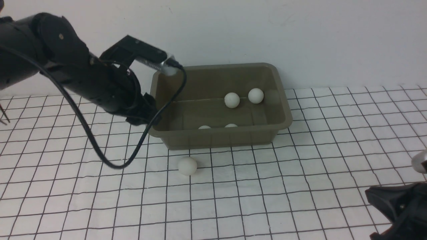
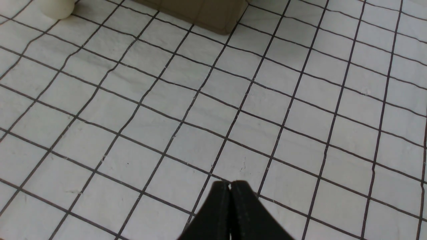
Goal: Put the table tennis balls into the box on the white checkered tablecloth.
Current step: 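Drop the ball into the bin, then reach for and grasp a ping pong ball on the table beside the basket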
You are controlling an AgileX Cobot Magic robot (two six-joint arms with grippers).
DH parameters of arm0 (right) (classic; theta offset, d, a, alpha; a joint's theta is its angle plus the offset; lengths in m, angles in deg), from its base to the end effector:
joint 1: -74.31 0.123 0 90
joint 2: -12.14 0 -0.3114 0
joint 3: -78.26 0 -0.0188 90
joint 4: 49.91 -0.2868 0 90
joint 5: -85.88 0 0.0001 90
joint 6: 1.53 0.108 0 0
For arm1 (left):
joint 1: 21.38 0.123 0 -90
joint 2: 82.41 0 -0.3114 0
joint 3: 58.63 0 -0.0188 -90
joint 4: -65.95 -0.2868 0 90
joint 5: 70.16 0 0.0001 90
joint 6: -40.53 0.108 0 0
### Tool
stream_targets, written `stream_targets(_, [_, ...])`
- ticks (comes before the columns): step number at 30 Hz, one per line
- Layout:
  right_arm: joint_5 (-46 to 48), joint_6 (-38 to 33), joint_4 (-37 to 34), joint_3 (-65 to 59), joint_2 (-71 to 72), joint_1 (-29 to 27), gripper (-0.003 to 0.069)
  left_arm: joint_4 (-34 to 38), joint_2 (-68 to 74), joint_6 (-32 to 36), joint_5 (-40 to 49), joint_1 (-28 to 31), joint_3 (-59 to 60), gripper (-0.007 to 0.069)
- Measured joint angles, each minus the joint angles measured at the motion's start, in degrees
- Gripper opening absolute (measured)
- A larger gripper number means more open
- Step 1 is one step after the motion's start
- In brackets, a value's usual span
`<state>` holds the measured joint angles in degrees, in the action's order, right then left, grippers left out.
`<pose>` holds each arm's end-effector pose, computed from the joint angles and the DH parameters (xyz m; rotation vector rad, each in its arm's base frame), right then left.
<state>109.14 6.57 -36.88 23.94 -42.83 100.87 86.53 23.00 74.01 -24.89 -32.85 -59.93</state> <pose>0.1635 0.0710 0.2289 -0.5607 2.2332 0.1006 0.4078 -0.1103 0.2833 0.7535 2.4354 -0.2759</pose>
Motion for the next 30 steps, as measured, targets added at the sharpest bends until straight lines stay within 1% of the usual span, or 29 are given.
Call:
stream_targets(5, [0.0, 0.0, 0.0, 0.0, 0.0, 0.0, -0.0018, 0.56, 10.59, -0.27, 2.4, -0.21, -12.0, 0.0353])
stream_targets(8, [0.0, 0.0, 0.0, 0.0, 0.0, 0.0, -0.0018, 0.37, 15.89, -0.28, 5.75, -0.41, -17.96, 0.0353])
stream_targets(11, [0.0, 0.0, 0.0, 0.0, 0.0, 0.0, -0.0018, 0.12, 21.96, -0.52, 11.85, -0.55, -26.12, 0.0354])
stream_targets(14, [0.0, 0.0, 0.0, 0.0, 0.0, 0.0, -0.0018, 0.0, 26.75, -1.01, 17.67, -0.62, -32.49, 0.04])
stream_targets(15, [0.0, 0.0, 0.0, 0.0, 0.0, 0.0, -0.0018, 0.0, 27.88, -1.39, 19.12, -0.62, -34.39, 0.0441])
stream_targets(17, [0.0, 0.0, 0.0, 0.0, 0.0, 0.0, -0.0018, -0.54, 29.11, -2.38, 21.8, -0.62, -37.51, 0.0475])
stream_targets(19, [0.0, 0.0, 0.0, 0.0, 0.0, 0.0, -0.0018, -2.2, 29.24, -3.25, 24.2, -0.64, -41.16, 0.048])
stream_targets(21, [0.0, 0.0, 0.0, 0.0, 0.0, 0.0, -0.0018, -3.59, 28.3, -5.15, 24.94, -0.64, -44.38, 0.046])
stream_targets(24, [0.02, 0.0, 0.0, 0.0, 0.0, 0.0, -0.0018, -4.33, 24.47, -7.17, 25.08, -0.64, -45.15, 0.0415])
stream_targets(26, [0.02, 0.0, 0.0, 0.0, 0.0, 0.0, -0.0018, -4.28, 19.91, -8.91, 25.17, -0.64, -43.28, 0.0385])
stream_targets(30, [0.02, 0.0, 0.0, 0.0, 0.0, 0.0, -0.0018, -3.91, 10.23, -10.59, 25.16, -1.39, -32.84, 0.0363])
